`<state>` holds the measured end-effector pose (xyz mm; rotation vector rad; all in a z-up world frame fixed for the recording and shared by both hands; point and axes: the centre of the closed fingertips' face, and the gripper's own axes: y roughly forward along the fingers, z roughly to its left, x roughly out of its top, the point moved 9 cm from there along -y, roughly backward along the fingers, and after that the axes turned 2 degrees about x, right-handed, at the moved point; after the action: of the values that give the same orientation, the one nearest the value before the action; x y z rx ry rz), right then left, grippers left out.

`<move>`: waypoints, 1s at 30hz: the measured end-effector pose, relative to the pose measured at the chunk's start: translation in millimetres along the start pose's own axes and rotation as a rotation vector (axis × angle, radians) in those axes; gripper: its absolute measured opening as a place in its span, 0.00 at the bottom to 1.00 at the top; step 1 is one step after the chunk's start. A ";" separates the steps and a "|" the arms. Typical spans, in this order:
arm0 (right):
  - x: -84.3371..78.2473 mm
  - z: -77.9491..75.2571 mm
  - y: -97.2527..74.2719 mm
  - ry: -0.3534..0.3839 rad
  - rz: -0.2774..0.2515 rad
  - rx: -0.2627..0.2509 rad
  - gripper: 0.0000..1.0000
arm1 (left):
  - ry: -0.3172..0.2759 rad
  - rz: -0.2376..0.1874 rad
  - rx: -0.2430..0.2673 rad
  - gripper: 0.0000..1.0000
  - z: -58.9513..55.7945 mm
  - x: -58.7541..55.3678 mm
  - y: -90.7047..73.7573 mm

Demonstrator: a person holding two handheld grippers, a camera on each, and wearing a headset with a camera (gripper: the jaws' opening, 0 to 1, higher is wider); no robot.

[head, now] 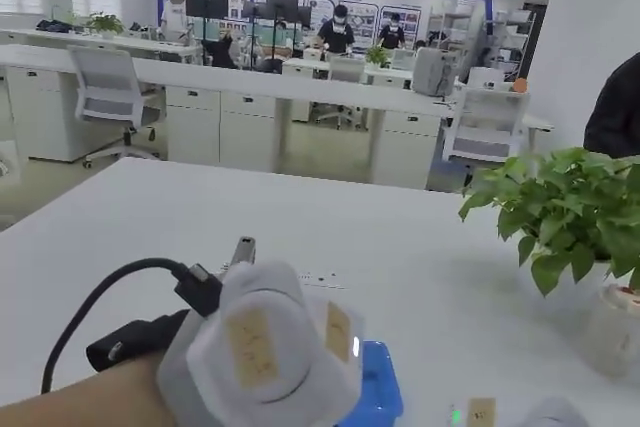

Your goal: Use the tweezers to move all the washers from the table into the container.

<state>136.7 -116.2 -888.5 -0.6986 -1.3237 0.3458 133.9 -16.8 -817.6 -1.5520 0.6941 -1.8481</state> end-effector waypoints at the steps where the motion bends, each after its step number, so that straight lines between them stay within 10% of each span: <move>1: 0.4 0.0 0.5 -0.009 0.000 0.001 0.06 | -0.002 -0.001 0.001 0.00 0.0 -0.3 -0.3; 8: 4.7 -2.4 8.7 -0.027 0.007 0.006 0.04 | -0.025 -0.027 0.110 0.00 1.7 -9.0 -0.4; 15: 12.1 -12.1 22.0 -0.023 -0.017 0.002 0.02 | -0.208 -0.141 0.266 0.16 5.1 -28.6 -4.2; 22: 12.7 -33.4 37.8 -0.007 -0.027 -0.019 0.02 | -0.476 -0.225 0.437 0.34 -9.3 -72.0 -14.0; 30: 9.6 -52.4 53.5 0.030 -0.031 -0.019 0.03 | -0.708 -0.156 0.701 0.65 -39.6 -125.0 -8.1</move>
<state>197.5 -84.2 -920.0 -0.6963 -1.3097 0.2971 108.5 81.6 -900.8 -1.6098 -0.3711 -1.2662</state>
